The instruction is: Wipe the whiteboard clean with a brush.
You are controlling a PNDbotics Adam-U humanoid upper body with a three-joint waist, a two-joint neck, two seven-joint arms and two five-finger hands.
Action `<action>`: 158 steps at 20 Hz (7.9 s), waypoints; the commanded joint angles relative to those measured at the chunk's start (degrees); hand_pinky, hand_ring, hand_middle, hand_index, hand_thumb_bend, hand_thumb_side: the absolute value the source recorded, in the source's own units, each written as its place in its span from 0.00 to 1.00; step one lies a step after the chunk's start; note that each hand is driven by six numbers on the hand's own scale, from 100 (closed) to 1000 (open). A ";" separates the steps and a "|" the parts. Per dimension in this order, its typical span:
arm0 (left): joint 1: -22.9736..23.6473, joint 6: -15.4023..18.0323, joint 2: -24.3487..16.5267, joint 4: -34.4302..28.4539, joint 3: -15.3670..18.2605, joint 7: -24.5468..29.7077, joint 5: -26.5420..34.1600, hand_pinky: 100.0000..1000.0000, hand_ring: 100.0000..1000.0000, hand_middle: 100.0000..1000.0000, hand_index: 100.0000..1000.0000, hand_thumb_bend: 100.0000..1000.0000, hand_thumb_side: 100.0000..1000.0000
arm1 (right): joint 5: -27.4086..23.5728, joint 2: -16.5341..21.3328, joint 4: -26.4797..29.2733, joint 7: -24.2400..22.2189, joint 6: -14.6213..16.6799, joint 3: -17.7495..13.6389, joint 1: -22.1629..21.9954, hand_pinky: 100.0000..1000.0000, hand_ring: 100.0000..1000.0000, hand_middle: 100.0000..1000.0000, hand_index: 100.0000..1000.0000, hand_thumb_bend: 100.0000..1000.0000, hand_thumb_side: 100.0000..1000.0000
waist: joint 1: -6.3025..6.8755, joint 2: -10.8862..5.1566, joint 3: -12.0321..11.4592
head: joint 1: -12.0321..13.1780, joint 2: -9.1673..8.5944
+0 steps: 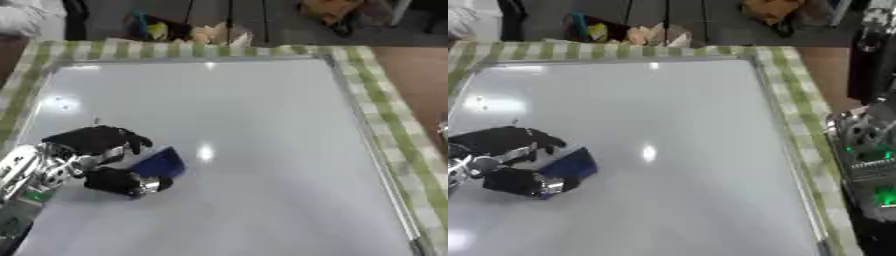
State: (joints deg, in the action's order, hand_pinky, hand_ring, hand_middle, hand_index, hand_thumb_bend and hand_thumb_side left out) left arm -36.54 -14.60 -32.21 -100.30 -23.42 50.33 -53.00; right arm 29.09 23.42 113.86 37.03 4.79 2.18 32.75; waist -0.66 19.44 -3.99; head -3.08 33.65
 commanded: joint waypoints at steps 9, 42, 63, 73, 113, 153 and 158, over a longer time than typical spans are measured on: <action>-0.35 0.52 0.01 1.35 -0.83 -2.97 -2.21 0.36 0.58 0.65 0.89 0.45 0.91 | -0.64 0.39 0.73 -0.52 -0.04 -0.16 0.44 0.77 0.86 0.70 0.80 0.00 1.00 | -0.01 -0.92 0.10 | 0.28 -0.47; 0.07 3.54 0.40 1.35 -4.84 -7.03 -11.06 0.16 0.42 0.49 0.77 0.31 0.83 | -1.34 0.34 0.73 -1.22 0.25 0.09 0.49 0.78 0.87 0.69 0.80 0.00 1.00 | 0.03 -0.74 0.15 | 0.63 -0.47; -0.06 1.97 0.85 2.86 -4.89 -9.04 -10.53 0.03 0.34 0.40 0.68 0.08 0.77 | -1.43 0.42 0.73 -1.36 0.25 0.19 0.54 0.78 0.87 0.69 0.80 0.00 1.00 | -0.06 -0.61 0.16 | 0.88 -0.57; -1.00 0.38 0.41 2.28 -2.80 -10.67 -11.84 0.01 0.33 0.39 0.66 0.04 0.75 | -1.41 0.51 0.73 -1.58 0.19 0.22 0.54 0.78 0.87 0.69 0.80 0.00 1.00 | -0.14 -0.63 0.06 | 0.97 -0.90; -8.55 -8.39 4.27 31.22 9.99 -25.62 -18.03 0.00 0.31 0.38 0.66 0.04 0.74 | -1.87 0.57 0.73 -1.72 0.07 0.25 0.41 0.79 0.87 0.69 0.80 0.00 1.00 | -0.61 -0.13 0.70 | 1.91 -2.24; -7.01 -1.56 3.02 26.64 3.83 -23.67 -17.12 0.03 0.34 0.41 0.69 0.02 0.80 | -2.11 0.50 0.73 -2.05 0.24 0.29 0.49 0.79 0.87 0.68 0.80 0.00 1.00 | -0.81 -0.45 0.59 | 2.31 -2.34; -6.91 -0.63 2.85 24.70 2.85 -23.63 -16.59 0.03 0.34 0.41 0.69 0.01 0.80 | -2.13 0.50 0.73 -2.06 0.32 0.31 0.53 0.79 0.87 0.68 0.80 0.00 1.00 | -0.75 -0.49 0.52 | 2.28 -2.28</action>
State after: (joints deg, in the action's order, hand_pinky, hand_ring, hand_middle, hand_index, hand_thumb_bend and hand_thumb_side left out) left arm -44.32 -16.02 -29.33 -75.57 -18.29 26.16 -69.90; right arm 27.28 23.32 113.86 35.07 4.87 2.55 32.70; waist -1.37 19.74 -3.56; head -0.90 31.84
